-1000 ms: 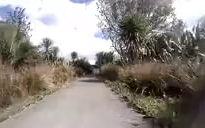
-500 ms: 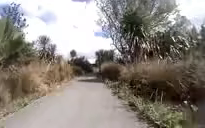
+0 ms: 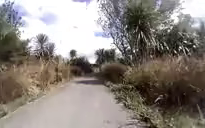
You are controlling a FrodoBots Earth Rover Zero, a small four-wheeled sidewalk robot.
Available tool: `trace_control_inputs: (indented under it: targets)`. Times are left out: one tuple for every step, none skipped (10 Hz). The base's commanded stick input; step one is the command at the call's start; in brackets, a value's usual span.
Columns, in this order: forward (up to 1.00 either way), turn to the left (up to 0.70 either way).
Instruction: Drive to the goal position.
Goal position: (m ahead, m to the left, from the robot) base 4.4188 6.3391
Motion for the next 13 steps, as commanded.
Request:
trace_control_inputs:
  targets:
    - [1.00, 0.00]
    - [1.00, 0.00]
    - [1.00, 0.00]
    - [1.00, 0.00]
    - [1.00, 0.00]
    - [1.00, 0.00]
    - [1.00, 0.00]
    - [1.00, 0.00]
    - [1.00, 0.00]
    - [1.00, 0.00]
    - [1.00, 0.00]
    - [1.00, 0.00]
    - [1.00, 0.00]
